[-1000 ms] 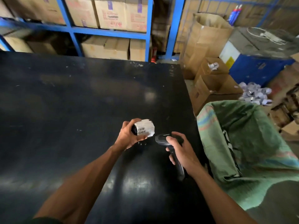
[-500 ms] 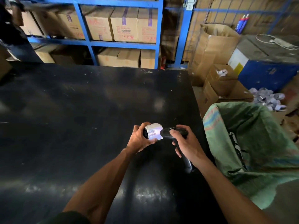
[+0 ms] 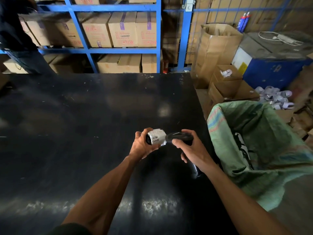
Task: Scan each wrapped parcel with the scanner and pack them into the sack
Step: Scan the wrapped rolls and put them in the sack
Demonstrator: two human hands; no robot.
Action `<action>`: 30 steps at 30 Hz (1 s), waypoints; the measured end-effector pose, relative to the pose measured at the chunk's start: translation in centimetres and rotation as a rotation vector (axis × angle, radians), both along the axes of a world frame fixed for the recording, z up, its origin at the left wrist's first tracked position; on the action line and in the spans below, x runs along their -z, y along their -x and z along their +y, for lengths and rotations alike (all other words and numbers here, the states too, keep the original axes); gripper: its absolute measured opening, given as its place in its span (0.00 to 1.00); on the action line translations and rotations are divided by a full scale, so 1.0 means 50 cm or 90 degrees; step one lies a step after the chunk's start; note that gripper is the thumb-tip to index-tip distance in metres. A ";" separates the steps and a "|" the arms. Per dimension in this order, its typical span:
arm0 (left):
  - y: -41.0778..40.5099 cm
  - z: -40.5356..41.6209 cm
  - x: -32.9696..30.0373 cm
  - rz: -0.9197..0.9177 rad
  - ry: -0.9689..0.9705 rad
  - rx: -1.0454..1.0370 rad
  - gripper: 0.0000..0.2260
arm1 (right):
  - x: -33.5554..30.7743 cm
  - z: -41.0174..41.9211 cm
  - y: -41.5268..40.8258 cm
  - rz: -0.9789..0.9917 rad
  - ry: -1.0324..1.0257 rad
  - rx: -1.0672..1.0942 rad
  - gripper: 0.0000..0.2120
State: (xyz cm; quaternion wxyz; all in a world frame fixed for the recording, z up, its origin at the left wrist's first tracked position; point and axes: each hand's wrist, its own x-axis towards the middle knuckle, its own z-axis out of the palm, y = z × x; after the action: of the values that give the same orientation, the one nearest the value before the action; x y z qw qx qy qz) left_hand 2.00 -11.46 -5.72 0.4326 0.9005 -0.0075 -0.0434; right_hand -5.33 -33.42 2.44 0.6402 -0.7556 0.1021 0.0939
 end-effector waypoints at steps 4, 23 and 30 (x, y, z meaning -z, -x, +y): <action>0.001 -0.005 0.004 0.010 0.003 0.001 0.32 | 0.045 -0.045 0.003 0.063 0.104 -0.035 0.30; 0.056 -0.078 0.032 0.023 -0.013 0.125 0.32 | 0.245 -0.096 0.063 0.279 0.374 0.030 0.43; 0.051 -0.167 0.004 -0.028 0.050 0.042 0.33 | 0.155 -0.108 0.003 0.189 0.230 0.107 0.39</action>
State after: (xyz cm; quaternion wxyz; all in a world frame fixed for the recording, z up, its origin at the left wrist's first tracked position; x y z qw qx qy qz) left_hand -0.57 -19.83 -5.91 0.4659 0.8827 -0.0482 -0.0374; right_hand -5.48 -38.81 -5.34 0.4785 -0.8244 0.2727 0.1306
